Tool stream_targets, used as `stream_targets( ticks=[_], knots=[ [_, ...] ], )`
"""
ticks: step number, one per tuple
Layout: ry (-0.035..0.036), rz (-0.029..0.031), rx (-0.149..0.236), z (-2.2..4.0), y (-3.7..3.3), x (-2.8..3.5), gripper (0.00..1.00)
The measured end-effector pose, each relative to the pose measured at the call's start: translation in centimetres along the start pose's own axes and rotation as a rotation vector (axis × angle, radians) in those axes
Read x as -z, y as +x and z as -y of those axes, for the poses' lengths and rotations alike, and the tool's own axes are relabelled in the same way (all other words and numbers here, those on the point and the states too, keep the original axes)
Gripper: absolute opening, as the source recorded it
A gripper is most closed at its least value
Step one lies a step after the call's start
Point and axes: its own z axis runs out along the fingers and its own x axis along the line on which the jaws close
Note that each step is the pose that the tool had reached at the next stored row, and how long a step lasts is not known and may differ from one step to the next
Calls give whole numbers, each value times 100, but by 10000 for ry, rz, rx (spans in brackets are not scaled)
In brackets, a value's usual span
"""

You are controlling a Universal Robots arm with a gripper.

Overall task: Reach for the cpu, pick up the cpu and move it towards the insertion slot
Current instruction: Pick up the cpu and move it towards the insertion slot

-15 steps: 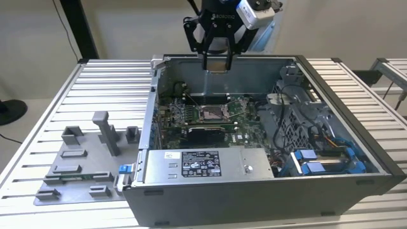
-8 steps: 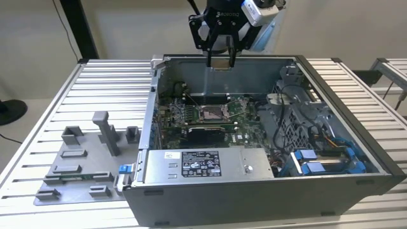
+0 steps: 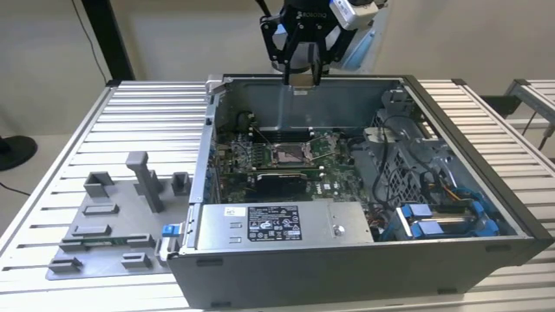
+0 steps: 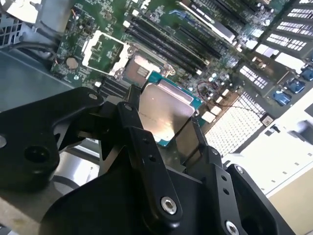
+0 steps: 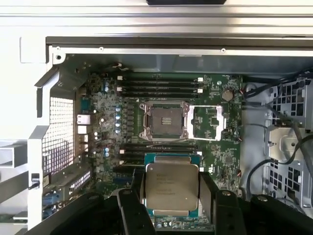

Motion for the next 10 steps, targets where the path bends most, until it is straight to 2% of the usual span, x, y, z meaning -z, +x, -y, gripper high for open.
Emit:
stream_targets(
  ticks=[6,10],
  knots=[
    [0,1,-1,-187,-28,-9,0],
    [0,2,0,-280,-40,-13,0]
  ],
)
